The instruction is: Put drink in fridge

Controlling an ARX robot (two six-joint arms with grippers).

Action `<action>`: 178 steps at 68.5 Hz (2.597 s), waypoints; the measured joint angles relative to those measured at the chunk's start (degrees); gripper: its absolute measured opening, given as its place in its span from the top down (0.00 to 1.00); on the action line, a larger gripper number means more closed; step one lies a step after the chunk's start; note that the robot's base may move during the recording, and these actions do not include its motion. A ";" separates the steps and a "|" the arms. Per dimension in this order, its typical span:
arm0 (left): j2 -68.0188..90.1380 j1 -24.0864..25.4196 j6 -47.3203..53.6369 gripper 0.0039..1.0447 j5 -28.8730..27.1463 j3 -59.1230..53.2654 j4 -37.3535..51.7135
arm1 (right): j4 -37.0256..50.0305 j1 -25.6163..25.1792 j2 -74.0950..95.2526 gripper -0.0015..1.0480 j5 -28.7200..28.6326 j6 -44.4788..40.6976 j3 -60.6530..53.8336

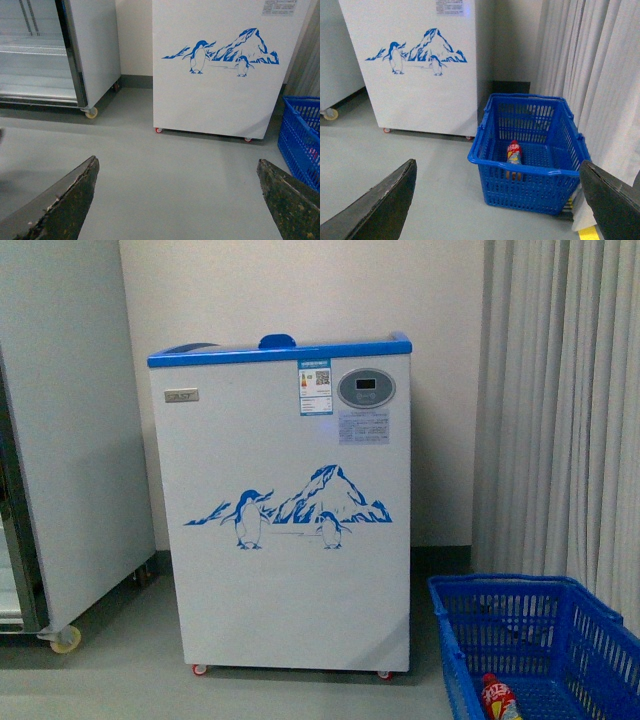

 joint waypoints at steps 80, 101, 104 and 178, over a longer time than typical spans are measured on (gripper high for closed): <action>0.00 0.00 0.00 0.08 0.00 0.00 0.00 | 0.00 0.00 0.00 0.07 0.00 0.00 0.00; 0.00 0.00 0.00 0.08 0.00 0.00 0.00 | 0.00 0.00 0.00 0.07 0.00 0.00 0.00; 0.02 0.00 0.00 0.08 0.00 0.00 0.00 | 0.00 0.00 0.00 0.07 0.00 0.00 0.00; 0.02 0.00 0.00 0.08 0.00 0.00 0.00 | 30.12 -18.51 115.21 0.07 4.04 -4.20 26.67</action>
